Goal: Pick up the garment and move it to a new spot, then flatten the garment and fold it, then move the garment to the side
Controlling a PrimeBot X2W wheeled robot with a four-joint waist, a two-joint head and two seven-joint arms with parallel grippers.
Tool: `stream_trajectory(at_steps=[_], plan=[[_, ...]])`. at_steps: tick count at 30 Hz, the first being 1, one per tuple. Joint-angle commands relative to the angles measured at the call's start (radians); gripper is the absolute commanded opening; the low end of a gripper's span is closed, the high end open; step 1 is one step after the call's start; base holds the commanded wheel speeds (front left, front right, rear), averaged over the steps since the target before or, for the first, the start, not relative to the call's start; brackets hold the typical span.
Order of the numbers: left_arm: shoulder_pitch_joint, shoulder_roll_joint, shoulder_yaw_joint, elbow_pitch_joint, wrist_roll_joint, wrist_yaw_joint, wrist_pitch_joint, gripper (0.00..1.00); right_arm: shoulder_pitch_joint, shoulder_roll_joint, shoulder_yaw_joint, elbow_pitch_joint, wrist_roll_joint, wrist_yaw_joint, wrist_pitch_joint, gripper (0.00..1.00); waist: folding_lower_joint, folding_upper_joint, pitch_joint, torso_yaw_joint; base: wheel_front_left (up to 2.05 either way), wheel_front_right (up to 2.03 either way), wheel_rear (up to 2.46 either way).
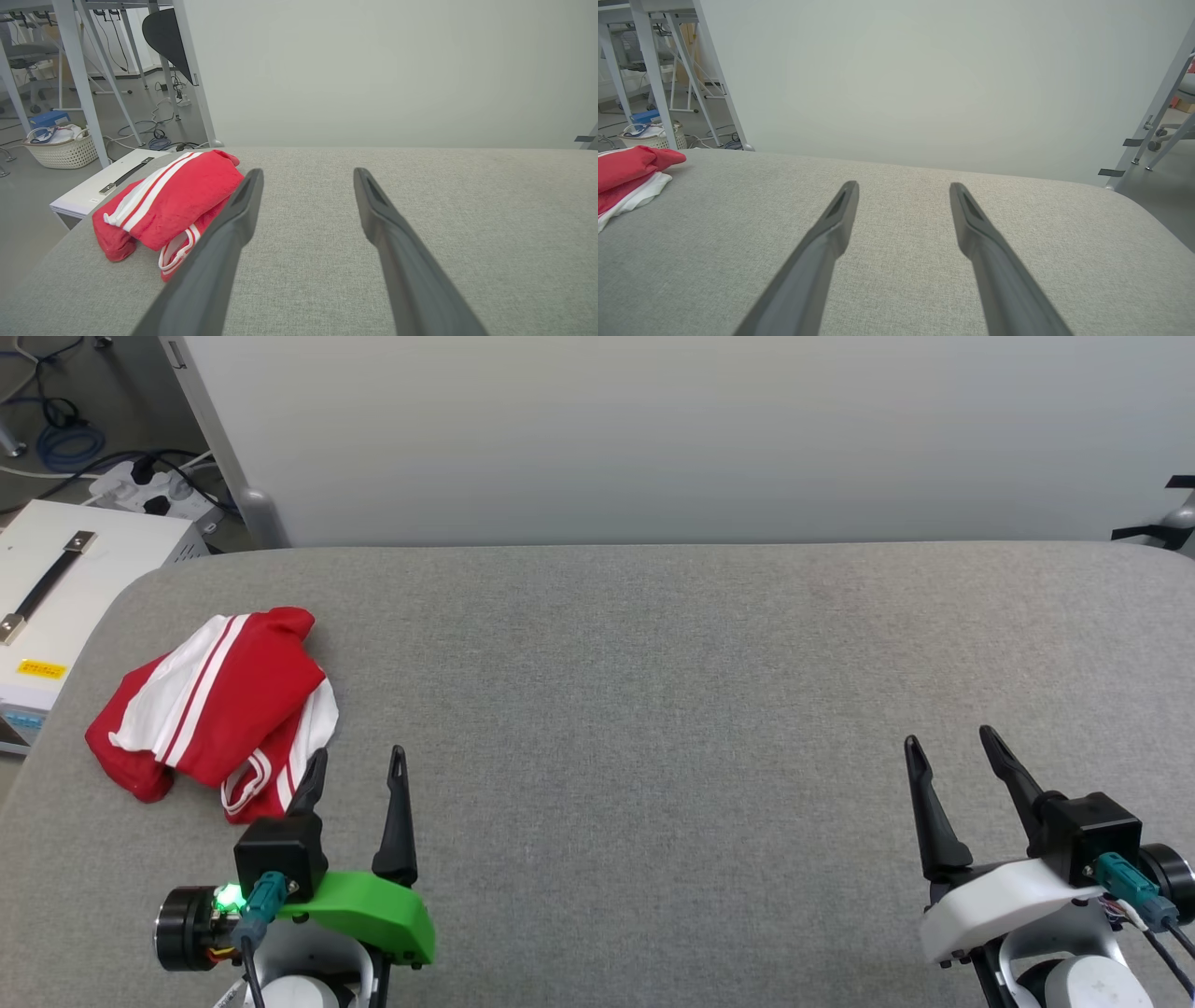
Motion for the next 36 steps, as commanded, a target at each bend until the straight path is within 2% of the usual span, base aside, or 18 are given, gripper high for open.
stream_trajectory(at_steps=[1, 29, 36], plan=[[0.005, -0.002, -0.004, 0.006, -0.012, 0.0, -0.013, 1.0, 0.005, 0.0, 0.001, -0.005, 0.014, 0.0, -0.013, 1.0, 0.0, 0.0, -0.001, 0.001, 0.0, 0.0, 0.0], [-0.002, -0.003, -0.028, 0.082, -0.052, -0.012, -0.072, 1.0, 0.005, 0.0, -0.004, 0.039, 0.065, 0.0, -0.071, 1.0, 0.0, 0.0, 0.018, 0.003, 0.0, 0.0, 0.0], [-0.008, -0.003, -0.035, 0.092, -0.063, -0.003, -0.086, 1.0, 0.004, 0.0, -0.005, 0.039, 0.079, 0.0, -0.085, 1.0, 0.0, 0.0, 0.023, 0.01, 0.0, 0.0, 0.0]])
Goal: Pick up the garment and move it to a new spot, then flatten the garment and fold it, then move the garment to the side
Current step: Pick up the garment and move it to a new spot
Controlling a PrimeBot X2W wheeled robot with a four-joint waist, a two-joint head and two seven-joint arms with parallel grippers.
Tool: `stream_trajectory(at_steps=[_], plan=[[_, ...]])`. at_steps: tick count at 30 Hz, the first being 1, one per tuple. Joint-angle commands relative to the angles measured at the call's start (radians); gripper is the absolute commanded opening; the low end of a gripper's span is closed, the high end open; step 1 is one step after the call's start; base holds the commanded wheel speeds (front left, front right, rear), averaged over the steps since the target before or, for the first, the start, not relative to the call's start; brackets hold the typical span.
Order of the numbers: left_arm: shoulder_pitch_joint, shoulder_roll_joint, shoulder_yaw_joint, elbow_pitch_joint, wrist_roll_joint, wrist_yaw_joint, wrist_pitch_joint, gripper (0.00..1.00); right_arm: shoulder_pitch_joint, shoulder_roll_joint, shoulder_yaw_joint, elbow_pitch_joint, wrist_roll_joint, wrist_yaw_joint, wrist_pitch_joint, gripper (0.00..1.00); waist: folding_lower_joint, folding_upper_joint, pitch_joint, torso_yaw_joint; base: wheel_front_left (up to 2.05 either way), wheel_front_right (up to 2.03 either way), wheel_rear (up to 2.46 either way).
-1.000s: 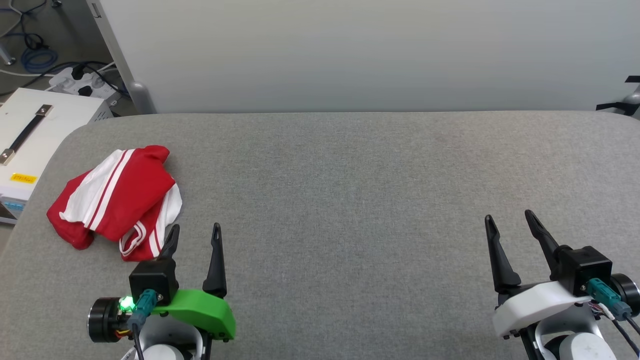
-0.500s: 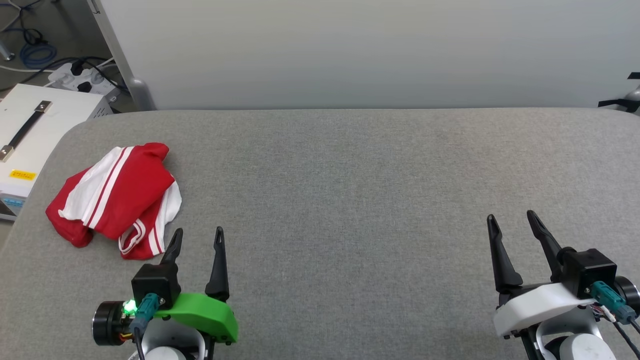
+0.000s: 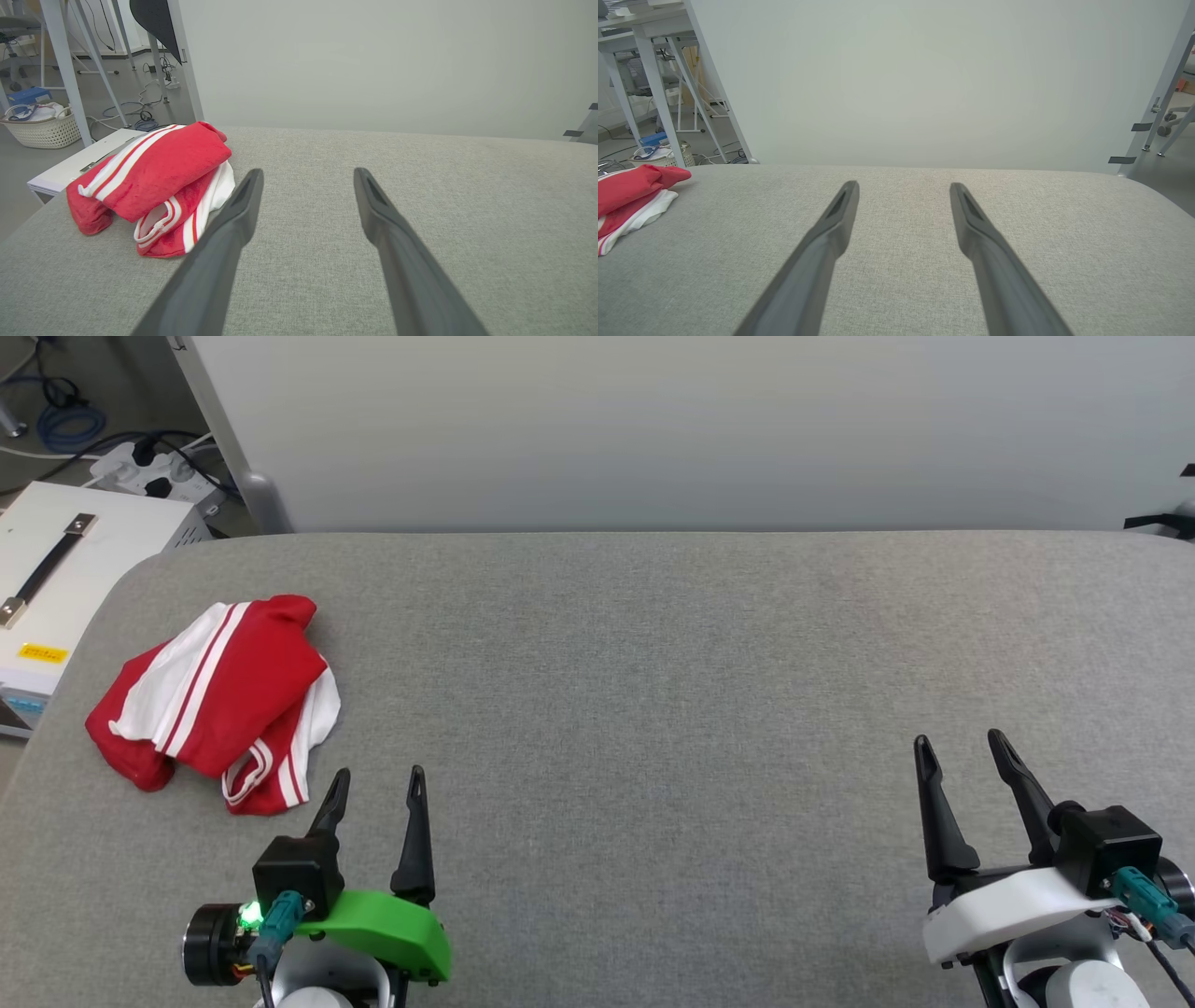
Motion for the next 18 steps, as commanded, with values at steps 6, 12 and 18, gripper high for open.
stream_trajectory(at_steps=[6, 12, 18], plan=[[-0.015, -0.003, -0.006, 0.007, -0.022, 0.005, -0.021, 1.0, 0.005, 0.0, 0.008, 0.002, 0.012, 0.0, -0.021, 1.0, 0.0, 0.0, 0.005, 0.036, 0.0, 0.0, 0.0], [-0.016, -0.003, -0.006, 0.012, -0.03, 0.008, -0.033, 1.0, 0.008, 0.0, 0.038, 0.011, 0.007, 0.0, -0.033, 1.0, 0.0, 0.0, 0.007, 0.096, 0.0, 0.0, 0.0], [-0.017, -0.003, -0.006, 0.017, -0.036, 0.011, -0.046, 1.0, 0.01, 0.0, 0.056, 0.021, 0.013, 0.0, -0.045, 1.0, 0.0, 0.0, 0.004, 0.18, 0.0, 0.0, 0.0]])
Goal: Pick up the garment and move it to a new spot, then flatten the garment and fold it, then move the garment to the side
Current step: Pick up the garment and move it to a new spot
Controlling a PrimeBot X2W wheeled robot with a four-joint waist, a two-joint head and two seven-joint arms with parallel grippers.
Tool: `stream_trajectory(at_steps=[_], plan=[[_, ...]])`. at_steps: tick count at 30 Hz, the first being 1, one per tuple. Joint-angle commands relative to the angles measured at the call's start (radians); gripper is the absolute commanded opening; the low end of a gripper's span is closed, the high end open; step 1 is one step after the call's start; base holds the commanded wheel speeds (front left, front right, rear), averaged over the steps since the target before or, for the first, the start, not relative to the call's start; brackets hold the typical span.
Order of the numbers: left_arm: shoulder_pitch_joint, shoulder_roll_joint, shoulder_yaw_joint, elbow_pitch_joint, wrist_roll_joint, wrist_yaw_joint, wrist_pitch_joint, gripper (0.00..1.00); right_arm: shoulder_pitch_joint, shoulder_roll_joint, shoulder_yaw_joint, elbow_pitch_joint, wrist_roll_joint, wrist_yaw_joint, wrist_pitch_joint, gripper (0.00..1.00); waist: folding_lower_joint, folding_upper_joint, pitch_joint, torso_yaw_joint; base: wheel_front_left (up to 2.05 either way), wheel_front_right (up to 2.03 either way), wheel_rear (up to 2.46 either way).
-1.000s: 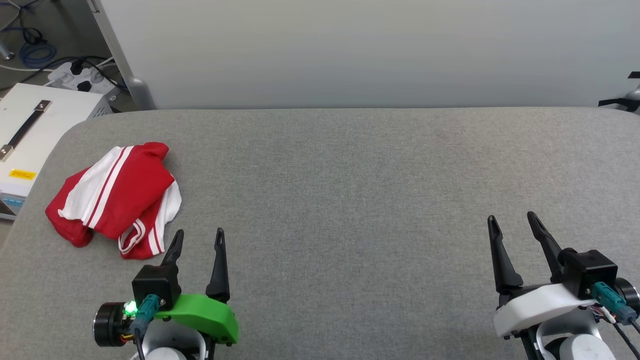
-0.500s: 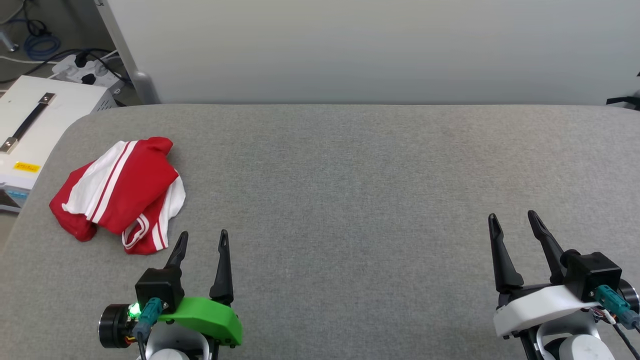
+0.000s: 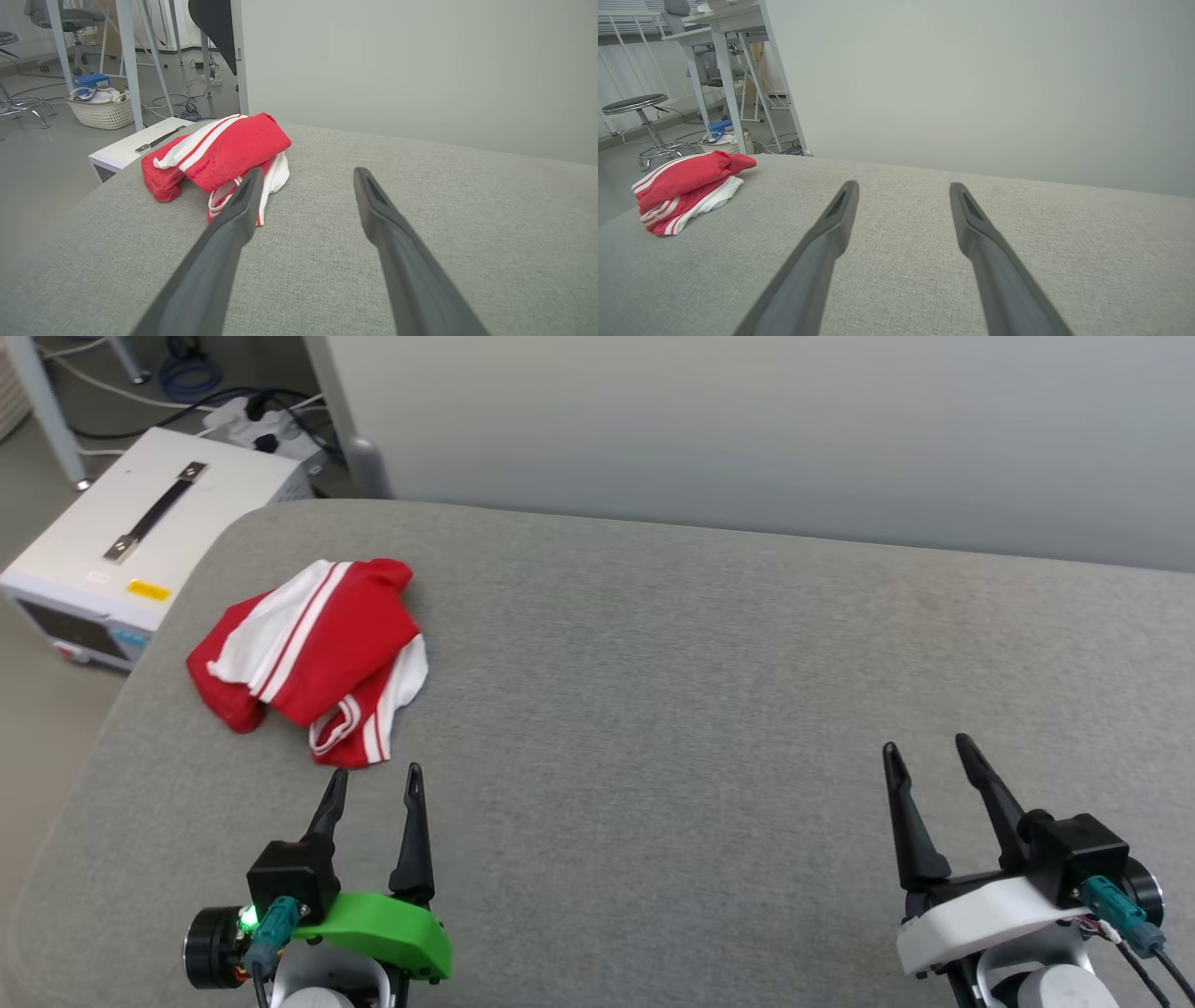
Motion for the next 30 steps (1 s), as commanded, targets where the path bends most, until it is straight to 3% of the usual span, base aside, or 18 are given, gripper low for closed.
stream_trajectory(at_steps=[1, 18, 30], plan=[[-0.013, -0.003, 0.002, 0.004, -0.009, 0.003, -0.01, 1.0, 0.009, -0.001, 0.01, 0.007, 0.007, 0.0, -0.012, 1.0, 0.0, 0.0, -0.002, 0.06, 0.0, 0.0, 0.0], [-0.003, -0.004, -0.005, 0.019, -0.025, -0.006, -0.046, 1.0, 0.007, -0.001, 0.06, 0.039, 0.028, -0.001, -0.047, 1.0, 0.0, 0.0, -0.007, 0.269, 0.0, 0.0, 0.0], [0.0, -0.004, -0.038, 0.026, -0.037, -0.018, -0.062, 1.0, 0.005, -0.001, 0.076, 0.047, 0.043, -0.001, -0.062, 1.0, 0.0, 0.0, 0.0, 0.325, 0.0, 0.0, 0.0]])
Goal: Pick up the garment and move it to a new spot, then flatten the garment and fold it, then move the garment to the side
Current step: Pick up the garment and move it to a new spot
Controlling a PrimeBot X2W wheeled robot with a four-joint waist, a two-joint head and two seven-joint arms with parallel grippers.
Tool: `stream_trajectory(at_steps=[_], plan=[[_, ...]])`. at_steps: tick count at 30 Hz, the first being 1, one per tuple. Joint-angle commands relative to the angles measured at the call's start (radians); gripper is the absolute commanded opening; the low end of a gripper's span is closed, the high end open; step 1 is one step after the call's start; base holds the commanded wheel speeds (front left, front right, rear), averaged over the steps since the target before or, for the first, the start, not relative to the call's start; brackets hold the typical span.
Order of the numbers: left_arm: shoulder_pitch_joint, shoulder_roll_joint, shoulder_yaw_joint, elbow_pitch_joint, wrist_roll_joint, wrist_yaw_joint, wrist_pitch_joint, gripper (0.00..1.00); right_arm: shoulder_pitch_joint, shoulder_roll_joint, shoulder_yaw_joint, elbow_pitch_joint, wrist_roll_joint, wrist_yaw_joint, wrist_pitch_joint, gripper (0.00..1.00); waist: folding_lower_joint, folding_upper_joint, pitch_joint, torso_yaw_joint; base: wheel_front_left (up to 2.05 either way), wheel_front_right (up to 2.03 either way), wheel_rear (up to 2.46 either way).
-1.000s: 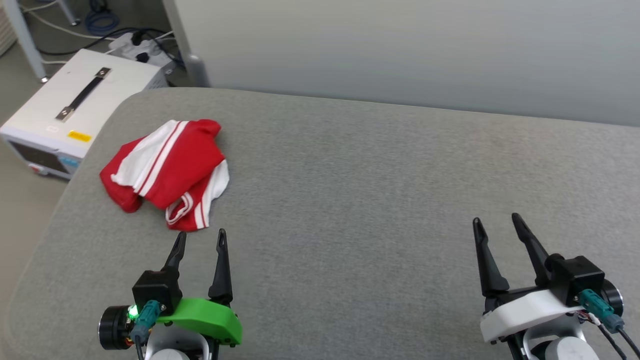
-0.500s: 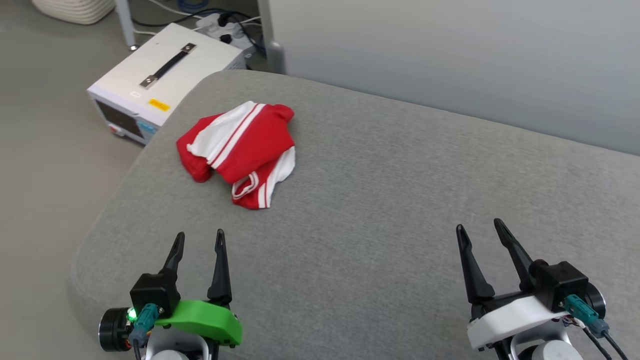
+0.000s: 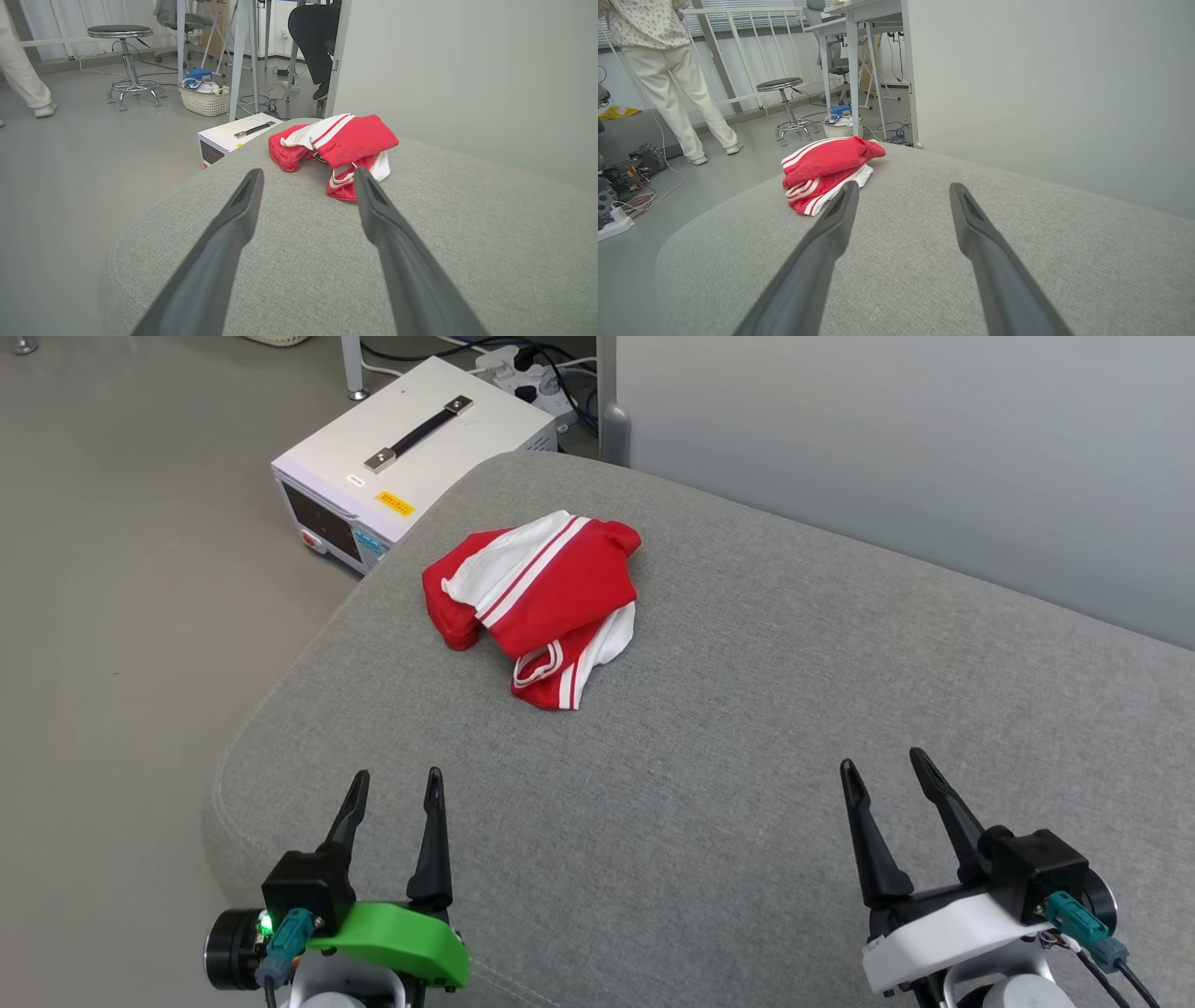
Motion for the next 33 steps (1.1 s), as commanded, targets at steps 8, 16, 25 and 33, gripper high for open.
stream_trajectory(at_steps=[8, 16, 25, 33], plan=[[-0.003, -0.004, 0.001, -0.017, 0.008, -0.041, -0.006, 1.0, -0.003, -0.002, -0.002, 0.0, 0.009, -0.001, -0.009, 1.0, 0.0, 0.0, 0.019, -0.015, 0.0, 0.0, 0.0], [-0.099, 0.01, 0.026, 0.021, 0.02, -0.089, -0.006, 1.0, -0.04, -0.002, 0.014, -0.019, -0.035, -0.001, -0.009, 1.0, 0.0, 0.0, 0.11, -0.067, 0.0, 0.0, 0.0], [-0.436, 0.155, -0.039, 0.249, -0.098, -0.117, 0.05, 1.0, -0.131, -0.012, 0.043, -0.077, -0.092, -0.001, -0.009, 1.0, 0.0, 0.0, 0.284, -0.17, 0.0, 0.0, 0.0], [-0.711, 0.372, -0.227, 0.351, -0.34, -0.117, 0.252, 1.0, -0.201, -0.017, 0.051, -0.098, -0.102, -0.001, -0.008, 1.0, 0.0, 0.0, 0.417, -0.252, 0.0, 0.0, 0.0]])
